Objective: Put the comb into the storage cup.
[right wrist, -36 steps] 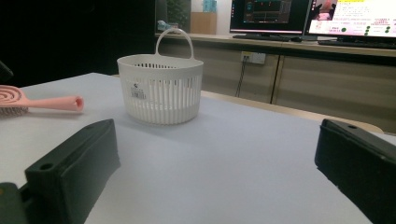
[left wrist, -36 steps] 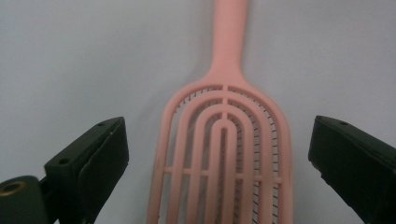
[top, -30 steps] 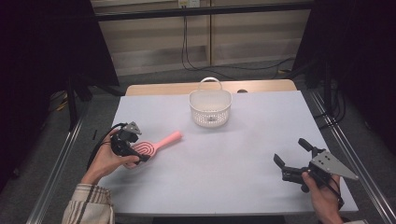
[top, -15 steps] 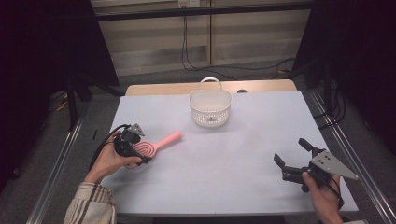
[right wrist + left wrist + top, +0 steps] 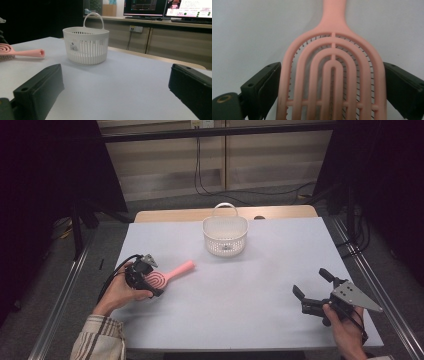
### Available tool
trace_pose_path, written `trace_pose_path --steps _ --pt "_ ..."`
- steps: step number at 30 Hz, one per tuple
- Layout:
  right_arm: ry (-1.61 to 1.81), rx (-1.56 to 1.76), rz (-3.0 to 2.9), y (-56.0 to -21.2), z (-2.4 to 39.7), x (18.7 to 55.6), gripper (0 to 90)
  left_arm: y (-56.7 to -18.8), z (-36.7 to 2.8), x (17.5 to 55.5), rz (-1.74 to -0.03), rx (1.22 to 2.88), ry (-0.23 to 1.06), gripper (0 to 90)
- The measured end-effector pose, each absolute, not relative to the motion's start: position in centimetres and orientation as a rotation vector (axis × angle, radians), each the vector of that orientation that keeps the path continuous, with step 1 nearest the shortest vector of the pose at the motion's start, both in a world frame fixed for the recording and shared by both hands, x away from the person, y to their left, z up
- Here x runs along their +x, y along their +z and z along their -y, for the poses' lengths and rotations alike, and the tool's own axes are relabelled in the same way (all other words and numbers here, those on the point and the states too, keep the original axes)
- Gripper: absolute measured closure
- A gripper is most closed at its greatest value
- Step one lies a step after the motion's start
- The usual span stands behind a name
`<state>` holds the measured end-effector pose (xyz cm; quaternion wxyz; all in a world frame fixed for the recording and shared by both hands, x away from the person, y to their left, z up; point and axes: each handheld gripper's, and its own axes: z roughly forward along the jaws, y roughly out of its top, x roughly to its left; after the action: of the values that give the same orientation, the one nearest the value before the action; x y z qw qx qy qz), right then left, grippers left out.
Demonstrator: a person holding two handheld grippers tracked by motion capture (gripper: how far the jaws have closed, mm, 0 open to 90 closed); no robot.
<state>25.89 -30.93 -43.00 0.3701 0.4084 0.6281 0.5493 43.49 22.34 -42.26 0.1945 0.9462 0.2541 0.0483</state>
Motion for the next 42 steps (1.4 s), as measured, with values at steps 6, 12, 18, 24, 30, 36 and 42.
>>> trace_pose_path --steps 6,12,18,24,30,36,42 --pt "1.409 1.046 -1.613 -43.00 30.93 25.88 0.0 -42.59 -22.50 43.60 -0.710 2.664 0.124 12.2" --pt "1.409 1.043 -1.613 -43.00 30.93 25.88 0.0 -42.82 -22.28 43.59 -0.697 2.678 0.104 14.8" --pt "1.409 1.046 -1.614 -42.99 30.95 25.87 0.0 -42.81 -22.18 43.61 -0.687 2.683 0.092 18.7" --pt "1.410 1.045 -1.613 -42.98 30.95 25.85 0.0 -42.95 -22.22 43.47 -0.685 2.672 0.097 19.1" --pt "1.405 1.046 -1.611 -42.98 30.94 25.85 0.0 -42.88 -21.94 43.45 -0.723 2.692 0.094 19.3" --pt "1.402 1.045 -1.611 -43.00 30.93 25.85 0.0 -42.77 -21.88 43.40 -0.751 2.695 0.102 19.9" --pt "1.406 1.043 -1.613 -42.98 30.94 25.84 0.0 -42.73 -21.93 43.32 -0.769 2.680 0.091 20.0"
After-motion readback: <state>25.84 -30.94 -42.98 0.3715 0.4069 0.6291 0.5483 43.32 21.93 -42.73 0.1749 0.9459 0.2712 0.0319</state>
